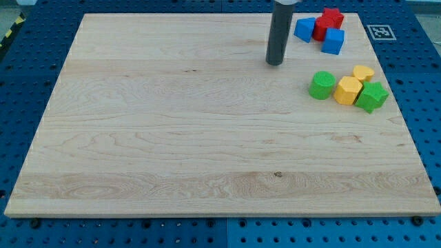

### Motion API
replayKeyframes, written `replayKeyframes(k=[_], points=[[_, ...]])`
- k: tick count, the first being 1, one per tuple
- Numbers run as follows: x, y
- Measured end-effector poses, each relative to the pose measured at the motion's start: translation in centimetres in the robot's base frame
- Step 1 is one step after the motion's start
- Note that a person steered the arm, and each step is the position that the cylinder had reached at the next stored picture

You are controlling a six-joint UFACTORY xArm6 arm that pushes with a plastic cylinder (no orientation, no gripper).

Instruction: Slide the green star towards the bottom side of the green circle

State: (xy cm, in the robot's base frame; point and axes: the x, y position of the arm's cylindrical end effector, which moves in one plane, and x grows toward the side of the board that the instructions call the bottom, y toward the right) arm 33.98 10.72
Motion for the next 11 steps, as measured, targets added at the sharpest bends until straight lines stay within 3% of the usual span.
replayKeyframes(k=[3, 4, 5, 11], points=[[0.0, 13.8], [2.3, 18.9], [6.0, 19.9], [14.9, 9.5]])
